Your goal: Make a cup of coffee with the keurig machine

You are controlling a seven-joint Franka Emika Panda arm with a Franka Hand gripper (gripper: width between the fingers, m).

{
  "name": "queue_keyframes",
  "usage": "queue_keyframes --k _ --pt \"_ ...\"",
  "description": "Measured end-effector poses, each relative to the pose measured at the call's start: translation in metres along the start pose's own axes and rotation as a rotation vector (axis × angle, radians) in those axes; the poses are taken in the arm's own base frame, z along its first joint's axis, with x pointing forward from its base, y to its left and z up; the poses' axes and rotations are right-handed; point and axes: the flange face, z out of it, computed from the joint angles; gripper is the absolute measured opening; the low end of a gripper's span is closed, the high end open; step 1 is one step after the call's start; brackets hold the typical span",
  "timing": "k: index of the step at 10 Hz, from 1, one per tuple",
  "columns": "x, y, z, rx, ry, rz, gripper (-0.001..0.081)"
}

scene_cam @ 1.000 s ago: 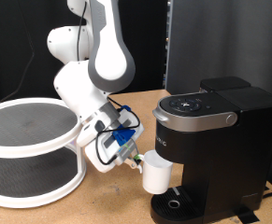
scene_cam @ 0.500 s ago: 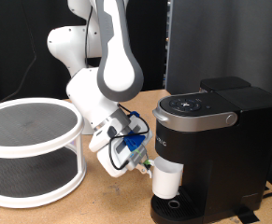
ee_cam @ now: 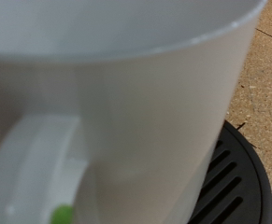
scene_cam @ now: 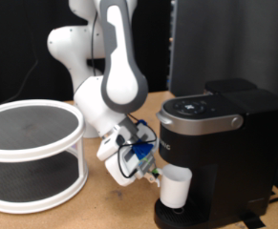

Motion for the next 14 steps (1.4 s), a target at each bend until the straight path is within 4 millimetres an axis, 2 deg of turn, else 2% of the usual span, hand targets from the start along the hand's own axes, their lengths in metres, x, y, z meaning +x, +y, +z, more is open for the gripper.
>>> queue_keyframes --k 9,10,11,12,13,14 --pt "0.003 0.002 0.019 -0.009 0.035 -0.011 0.0070" --pt "0.001 0.003 0.020 -0.010 0.029 -0.010 0.0290" --pt "-0.001 0.003 0.020 -0.011 0.025 -0.008 0.0290" --pt "-0.004 0.004 0.020 -0.003 0.015 -0.015 0.0485" --pt "-0.006 0.005 0.017 0.002 0.010 -0.018 0.0485" --pt "-0.006 0.003 0.012 0.007 0.016 -0.023 0.0796"
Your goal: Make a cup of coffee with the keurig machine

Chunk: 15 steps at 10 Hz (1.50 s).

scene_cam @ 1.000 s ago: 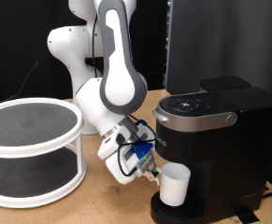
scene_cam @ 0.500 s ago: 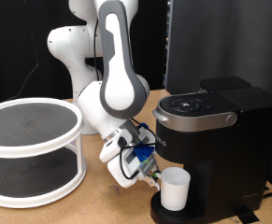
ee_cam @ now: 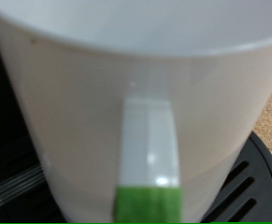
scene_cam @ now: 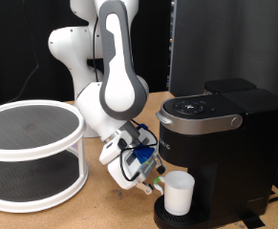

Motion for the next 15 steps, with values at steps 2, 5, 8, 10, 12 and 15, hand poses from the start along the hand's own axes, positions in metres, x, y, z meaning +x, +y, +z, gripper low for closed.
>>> queue_keyframes --k 2,5,8,10,12,15 --pt "-0.002 0.001 0.001 -0.003 -0.008 0.003 0.0803" --pt "-0.005 0.007 -0.002 -0.002 -0.037 0.019 0.0803" --pt "-0.004 0.015 -0.010 0.005 -0.082 0.051 0.0803" --pt "-0.001 0.017 -0.020 0.014 -0.101 0.066 0.0803" --pt "0.004 0.015 -0.033 0.040 -0.112 0.078 0.0803" --pt "0.015 0.010 -0.061 0.087 -0.116 0.091 0.0803"
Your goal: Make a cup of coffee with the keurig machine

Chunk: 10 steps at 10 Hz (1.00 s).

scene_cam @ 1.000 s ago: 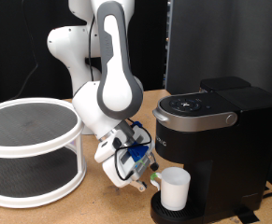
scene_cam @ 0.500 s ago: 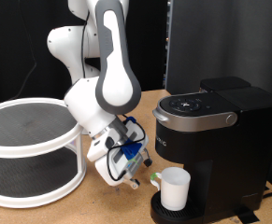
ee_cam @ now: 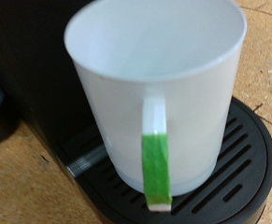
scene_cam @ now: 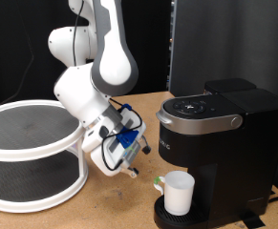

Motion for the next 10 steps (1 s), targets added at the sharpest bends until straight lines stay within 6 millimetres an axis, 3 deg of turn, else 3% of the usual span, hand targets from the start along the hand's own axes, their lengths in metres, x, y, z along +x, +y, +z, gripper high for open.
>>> queue_keyframes --k 7,10 --pt "0.017 -0.016 -0.078 0.075 0.031 -0.008 0.0803" --pt "0.013 -0.018 -0.083 0.085 0.034 -0.010 0.0803"
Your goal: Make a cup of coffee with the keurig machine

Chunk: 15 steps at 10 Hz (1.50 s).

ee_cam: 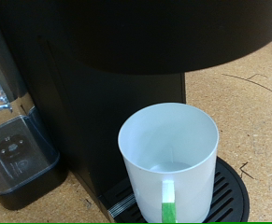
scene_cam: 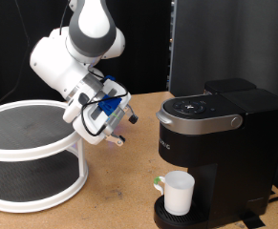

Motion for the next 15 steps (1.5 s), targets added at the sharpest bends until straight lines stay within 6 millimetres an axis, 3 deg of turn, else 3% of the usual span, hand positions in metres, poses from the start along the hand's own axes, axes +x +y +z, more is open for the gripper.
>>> queue_keyframes --k 3,10,15 --pt "0.009 -0.010 -0.008 0.058 -0.017 0.010 0.0803" --pt "0.033 -0.049 -0.068 0.121 0.001 -0.015 0.0803" --pt "0.032 -0.052 -0.073 0.124 -0.009 -0.016 0.0803"
